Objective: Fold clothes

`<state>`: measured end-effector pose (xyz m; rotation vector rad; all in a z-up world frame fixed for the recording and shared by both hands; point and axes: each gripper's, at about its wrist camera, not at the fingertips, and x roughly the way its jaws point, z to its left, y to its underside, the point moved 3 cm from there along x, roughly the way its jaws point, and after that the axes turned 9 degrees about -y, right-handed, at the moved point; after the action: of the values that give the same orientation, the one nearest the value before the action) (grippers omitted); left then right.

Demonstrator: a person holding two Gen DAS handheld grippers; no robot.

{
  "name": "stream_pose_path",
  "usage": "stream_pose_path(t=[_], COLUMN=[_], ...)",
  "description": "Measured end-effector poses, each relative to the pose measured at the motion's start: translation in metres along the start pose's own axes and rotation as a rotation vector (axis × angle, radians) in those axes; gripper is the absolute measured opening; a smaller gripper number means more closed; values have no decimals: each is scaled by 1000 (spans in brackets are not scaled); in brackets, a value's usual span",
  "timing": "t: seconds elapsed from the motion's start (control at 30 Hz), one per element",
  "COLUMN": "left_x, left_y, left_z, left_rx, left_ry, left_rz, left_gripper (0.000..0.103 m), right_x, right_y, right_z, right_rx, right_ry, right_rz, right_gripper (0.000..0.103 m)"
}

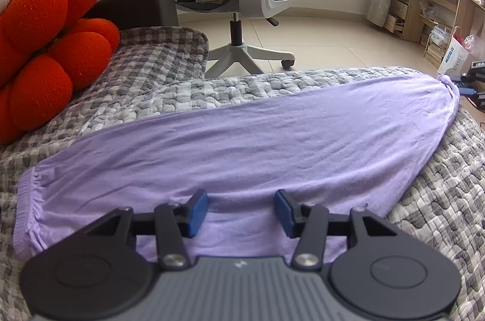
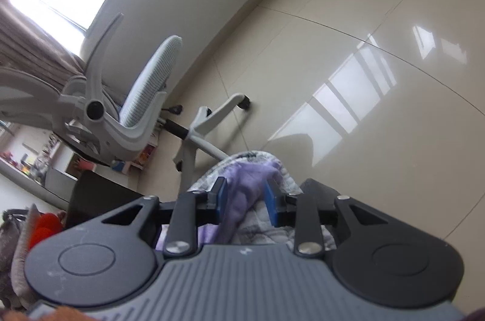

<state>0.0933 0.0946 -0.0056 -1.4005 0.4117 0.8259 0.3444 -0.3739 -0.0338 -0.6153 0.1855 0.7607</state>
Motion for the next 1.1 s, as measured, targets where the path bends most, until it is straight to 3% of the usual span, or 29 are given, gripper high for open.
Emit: stream_pose_path(t=[0.17, 0.33, 0.4, 0.43, 0.47, 0.67, 0.83, 1.1], left_x=[1, 2, 2, 2, 2, 2, 2, 1], left_y=[0, 1, 0, 0, 0, 0, 0, 1], left_z=[-2, -3, -2, -2, -2, -4, -5, -4], left_rx=[7, 12, 10, 9, 7, 17, 19, 20], left_ry=[-4, -6, -3, -2, -2, -2, 2, 8], left_rz=[-1, -3, -2, -2, -1, -3, -2, 0], left_gripper=[52, 53, 53, 53, 53, 53, 53, 54], right_x=[0, 8, 8, 6, 3, -16, -26, -19], right_y=[0, 9, 12, 12, 11, 0, -6, -1], right_z=[5, 3, 8, 11, 14, 29, 33, 14], right_rx=[4, -36, -96, -120, -130, -134, -132, -127], right_ry=[-32, 37, 98, 113, 126, 188, 227, 308], right_rz=[-2, 53, 73, 76, 77, 96, 63, 66], right_gripper=[35, 35, 26, 15, 13, 8, 5, 8])
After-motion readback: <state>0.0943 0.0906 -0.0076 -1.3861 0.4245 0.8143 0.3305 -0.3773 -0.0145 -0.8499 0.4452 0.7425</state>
